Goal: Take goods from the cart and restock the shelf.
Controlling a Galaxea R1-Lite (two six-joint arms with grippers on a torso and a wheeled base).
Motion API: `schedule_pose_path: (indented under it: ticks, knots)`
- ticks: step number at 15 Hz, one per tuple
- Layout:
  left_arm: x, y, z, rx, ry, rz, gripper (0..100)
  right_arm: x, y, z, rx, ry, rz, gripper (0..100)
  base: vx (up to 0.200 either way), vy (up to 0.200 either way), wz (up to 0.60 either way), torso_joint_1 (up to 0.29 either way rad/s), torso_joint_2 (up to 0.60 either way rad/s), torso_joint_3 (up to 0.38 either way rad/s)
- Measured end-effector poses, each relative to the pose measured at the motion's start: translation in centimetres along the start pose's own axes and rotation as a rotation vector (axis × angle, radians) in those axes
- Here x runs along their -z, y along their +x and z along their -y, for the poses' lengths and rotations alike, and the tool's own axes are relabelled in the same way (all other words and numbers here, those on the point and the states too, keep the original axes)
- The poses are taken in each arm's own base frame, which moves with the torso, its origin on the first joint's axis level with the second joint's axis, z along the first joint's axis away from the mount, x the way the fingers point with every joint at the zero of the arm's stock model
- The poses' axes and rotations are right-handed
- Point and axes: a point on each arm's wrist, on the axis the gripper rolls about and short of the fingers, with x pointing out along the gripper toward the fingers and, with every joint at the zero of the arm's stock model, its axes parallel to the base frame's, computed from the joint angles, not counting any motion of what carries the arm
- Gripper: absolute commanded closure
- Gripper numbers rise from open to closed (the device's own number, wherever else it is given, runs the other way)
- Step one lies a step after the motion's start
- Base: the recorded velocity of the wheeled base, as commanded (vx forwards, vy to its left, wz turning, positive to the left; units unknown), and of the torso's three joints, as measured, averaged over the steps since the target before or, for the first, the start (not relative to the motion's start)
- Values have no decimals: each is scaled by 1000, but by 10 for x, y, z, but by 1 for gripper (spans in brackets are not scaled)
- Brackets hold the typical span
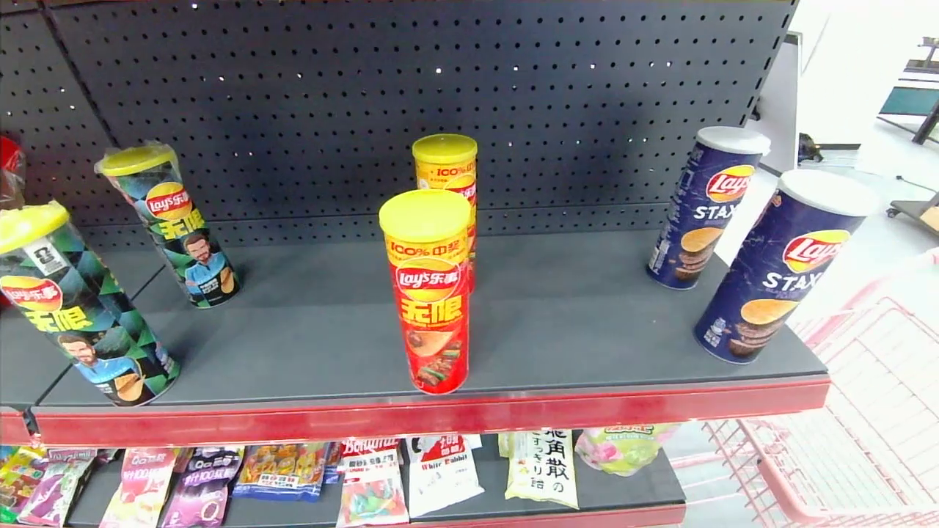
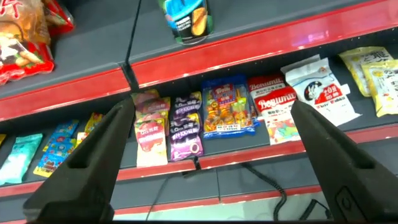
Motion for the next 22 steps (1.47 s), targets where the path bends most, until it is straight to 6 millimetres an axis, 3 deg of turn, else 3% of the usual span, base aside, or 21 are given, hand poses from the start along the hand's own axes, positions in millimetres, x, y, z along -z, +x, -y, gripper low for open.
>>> schedule_pose_path:
  ticks: [5, 10, 12, 14, 16, 17, 19, 22]
  knots:
    - [3, 4, 0, -45, -18, -5, 0, 18, -5, 1, 130, 37, 26, 0, 0, 0, 0, 0, 0, 0]
    - [27, 20, 10, -196, -163, -104, 0, 32, 0, 1, 270, 45, -39, 0, 0, 0, 0, 0, 0, 0]
    - [32, 22, 13, -156, -196, -85, 0, 33, 1, -1, 290, 51, -61, 0, 0, 0, 0, 0, 0, 0]
    - [22, 28, 14, -82, -202, 106, 0, 34, 0, -4, 260, 64, -39, 0, 0, 0, 0, 0, 0, 0]
    - [27, 38, 20, 63, -152, 243, 0, 36, -4, -8, 114, 60, 41, 0, 0, 0, 0, 0, 0, 0]
    - [33, 41, 22, 71, -145, 233, 0, 38, -5, -8, 124, 65, 58, 0, 0, 0, 0, 0, 0, 0]
    - [39, 42, 22, -15, -169, 222, 0, 39, -6, -7, 156, 64, 83, 0, 0, 0, 0, 0, 0, 0]
    - [44, 42, 20, -136, -352, 209, 0, 37, -4, -7, 132, 60, 202, 0, 0, 0, 0, 0, 0, 0]
